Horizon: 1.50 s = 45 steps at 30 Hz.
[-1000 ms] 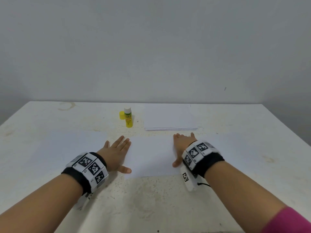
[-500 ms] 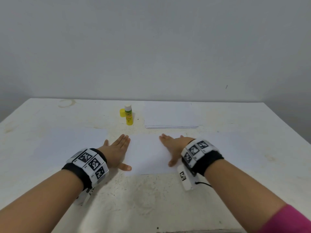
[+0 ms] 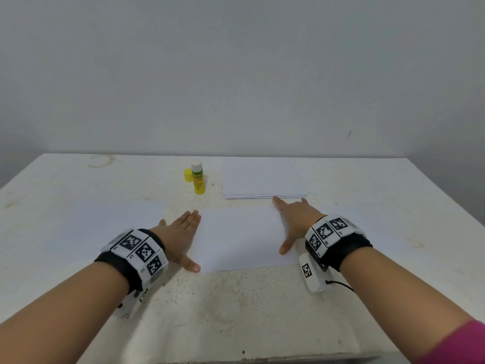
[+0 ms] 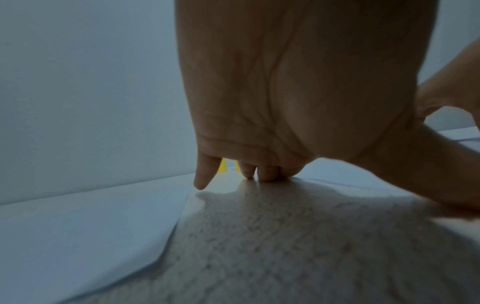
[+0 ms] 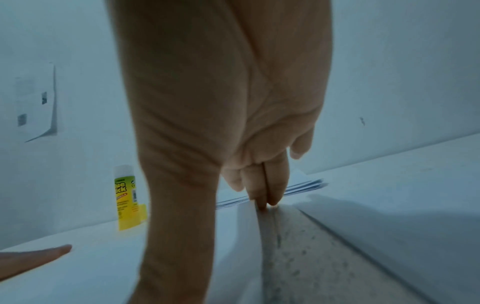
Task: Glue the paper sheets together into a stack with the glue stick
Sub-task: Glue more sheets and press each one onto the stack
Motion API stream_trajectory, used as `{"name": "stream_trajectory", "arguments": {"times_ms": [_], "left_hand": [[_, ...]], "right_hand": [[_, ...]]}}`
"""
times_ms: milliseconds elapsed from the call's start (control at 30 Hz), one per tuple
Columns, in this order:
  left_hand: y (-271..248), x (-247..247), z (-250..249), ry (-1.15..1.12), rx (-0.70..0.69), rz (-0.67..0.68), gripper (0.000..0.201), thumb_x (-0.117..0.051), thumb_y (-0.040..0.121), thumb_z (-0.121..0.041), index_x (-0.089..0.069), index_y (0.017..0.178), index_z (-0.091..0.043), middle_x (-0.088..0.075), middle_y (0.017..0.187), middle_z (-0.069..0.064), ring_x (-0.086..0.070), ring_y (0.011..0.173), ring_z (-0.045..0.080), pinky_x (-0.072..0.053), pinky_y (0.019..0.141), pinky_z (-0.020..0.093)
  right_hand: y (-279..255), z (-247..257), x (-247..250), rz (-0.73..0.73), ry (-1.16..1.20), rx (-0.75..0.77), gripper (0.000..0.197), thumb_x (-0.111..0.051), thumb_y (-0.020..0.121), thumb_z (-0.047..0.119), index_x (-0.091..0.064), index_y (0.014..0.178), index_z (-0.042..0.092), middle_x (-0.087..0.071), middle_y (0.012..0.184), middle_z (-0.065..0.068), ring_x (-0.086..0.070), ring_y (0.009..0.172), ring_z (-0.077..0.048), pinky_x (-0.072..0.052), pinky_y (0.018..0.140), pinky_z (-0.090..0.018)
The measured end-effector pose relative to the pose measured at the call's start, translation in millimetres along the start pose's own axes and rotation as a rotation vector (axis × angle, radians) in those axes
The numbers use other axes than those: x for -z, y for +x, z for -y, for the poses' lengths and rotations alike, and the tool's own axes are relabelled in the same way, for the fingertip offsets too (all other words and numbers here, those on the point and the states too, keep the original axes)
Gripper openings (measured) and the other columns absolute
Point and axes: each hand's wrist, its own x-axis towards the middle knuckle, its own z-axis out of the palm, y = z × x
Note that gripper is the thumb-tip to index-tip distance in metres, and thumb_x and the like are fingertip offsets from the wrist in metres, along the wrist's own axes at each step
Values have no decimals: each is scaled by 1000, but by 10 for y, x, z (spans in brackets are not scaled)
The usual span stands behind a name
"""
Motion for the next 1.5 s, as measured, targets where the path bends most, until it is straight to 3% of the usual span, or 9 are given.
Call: {"name": "stream_trajectory", "arguments": {"times_ms": [167,400,700,833,967,1033,1167,1267,1500], "left_hand": [[2,-9,7,-7,-3,-3,128,-58,75,-71,25,146,-4,30,155,6,21,145,19,-8,115,59],[32,-27,22,-29,-26,-7,129,-59,75,-70,26,145,-3,31,155,8,21,145,21,-4,118,53],[25,-47,14,-119,-36,1,139,-51,65,-80,30,141,3,34,152,15,24,144,26,0,119,46],[49,-60,6,-92,-7,-13,127,-58,78,-68,29,143,-1,36,151,13,26,143,25,1,118,46],[74,-59,-16,-61,17,17,156,-51,45,-94,33,141,-4,40,149,10,28,142,24,7,117,46],[104,-66,-39,-56,49,22,168,-33,22,-103,33,141,-6,40,149,9,29,142,23,10,116,46],[116,-84,-81,-52,81,-1,146,-51,56,-89,33,142,-5,39,150,9,29,142,23,10,118,46],[124,-73,-39,-50,34,21,168,-23,14,-101,35,140,-6,41,149,9,30,141,23,12,116,45],[127,-72,-52,-64,37,13,157,-34,25,-91,37,139,-7,42,148,7,31,141,21,13,115,42]], "right_hand": [[-176,-18,23,-143,439,98,130,-91,59,27,-2,153,25,-42,145,-8,-41,132,-25,-36,103,-30],[-435,-114,-255,-315,965,66,71,-82,73,15,-44,128,37,-52,119,-4,-52,114,-21,-52,92,-46],[-618,-101,-176,-245,878,112,41,-71,83,3,-65,118,21,-38,34,26,-40,44,4,-32,56,-7],[-694,-244,143,-364,895,130,43,-66,85,-3,-63,122,19,-48,46,32,-47,52,13,-34,57,-7],[-421,-424,387,-546,1032,94,44,-64,83,-8,-63,122,13,-62,123,-4,-57,109,-11,-43,91,-21],[-163,-473,447,-601,1047,53,44,-63,84,-10,-63,123,10,-59,127,-8,-58,104,-17,-46,90,-25],[362,-487,500,-566,970,-50,42,-60,84,-9,-64,122,10,-61,115,-10,-59,86,-17,-52,83,-28],[644,-497,500,-508,805,-122,43,-57,84,-8,-66,121,11,-62,99,-10,-55,72,-14,-49,71,-20],[904,-429,473,-403,592,-182,43,-61,84,-2,-62,124,13,-49,140,-7,-48,126,-24,-37,93,-21]]}}
